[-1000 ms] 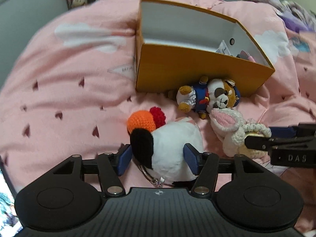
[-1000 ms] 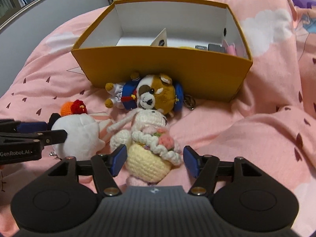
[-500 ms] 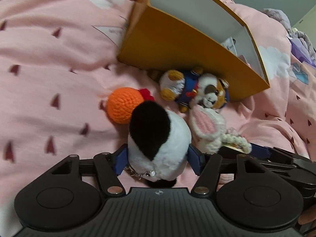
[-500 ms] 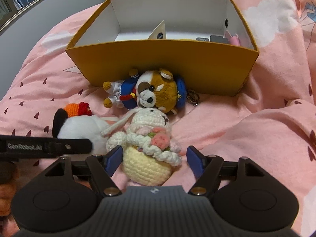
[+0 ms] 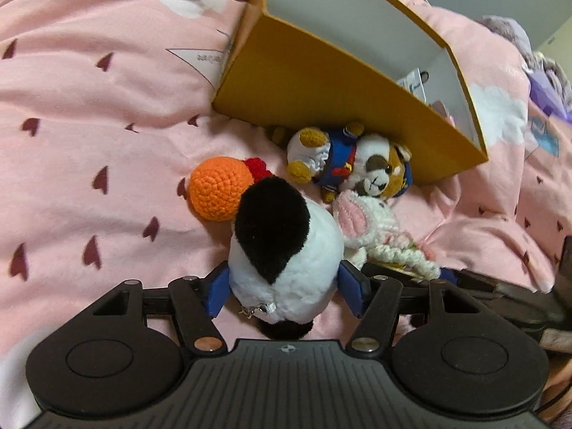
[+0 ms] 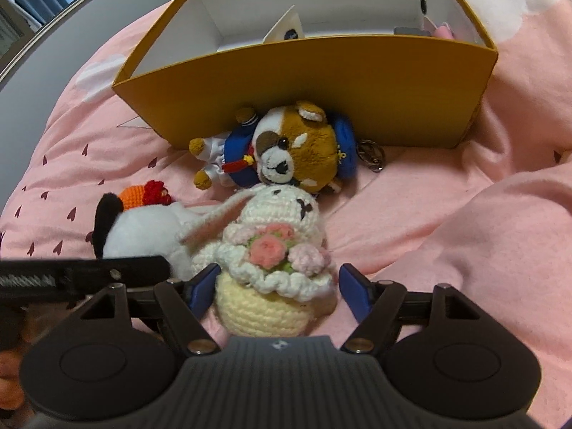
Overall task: Organize objects
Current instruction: 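Grasp the white plush keychain with left while right grasps the crocheted bunny, then lift both plush toys and lower them into the orange box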
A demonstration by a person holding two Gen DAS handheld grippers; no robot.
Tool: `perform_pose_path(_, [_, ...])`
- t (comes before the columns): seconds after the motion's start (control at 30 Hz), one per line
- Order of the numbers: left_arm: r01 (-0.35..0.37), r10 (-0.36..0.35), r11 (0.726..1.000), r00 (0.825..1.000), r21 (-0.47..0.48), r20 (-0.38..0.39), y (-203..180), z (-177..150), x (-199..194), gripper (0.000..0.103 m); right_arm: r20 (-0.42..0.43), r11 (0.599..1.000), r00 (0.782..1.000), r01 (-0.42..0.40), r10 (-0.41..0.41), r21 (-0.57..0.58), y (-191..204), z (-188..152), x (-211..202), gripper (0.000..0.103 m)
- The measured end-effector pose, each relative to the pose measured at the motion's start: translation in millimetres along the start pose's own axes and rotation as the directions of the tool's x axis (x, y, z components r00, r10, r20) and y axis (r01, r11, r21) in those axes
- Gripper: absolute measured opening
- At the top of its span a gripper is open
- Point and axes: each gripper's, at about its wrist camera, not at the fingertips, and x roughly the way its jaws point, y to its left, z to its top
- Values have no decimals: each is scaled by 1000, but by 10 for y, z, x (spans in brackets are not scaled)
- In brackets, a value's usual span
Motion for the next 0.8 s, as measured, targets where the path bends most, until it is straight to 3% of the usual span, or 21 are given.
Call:
perform_pose_path(0.27, [3, -3, 999, 1000, -47, 1, 20, 61, 36, 74, 4, 1000, 1000, -24, 24, 3, -27, -24, -25, 66])
perform_pose_path(0.5, [-9, 9, 1000, 1000, 0, 18, -47, 40, 120, 72, 5, 999, 999, -39, 39, 24, -74, -34, -57, 63])
perform_pose_path(0.8, [62, -64, 998, 995, 26, 79, -90, 38, -288, 68, 51, 998, 998, -42, 39, 43, -45, -23, -317, 57])
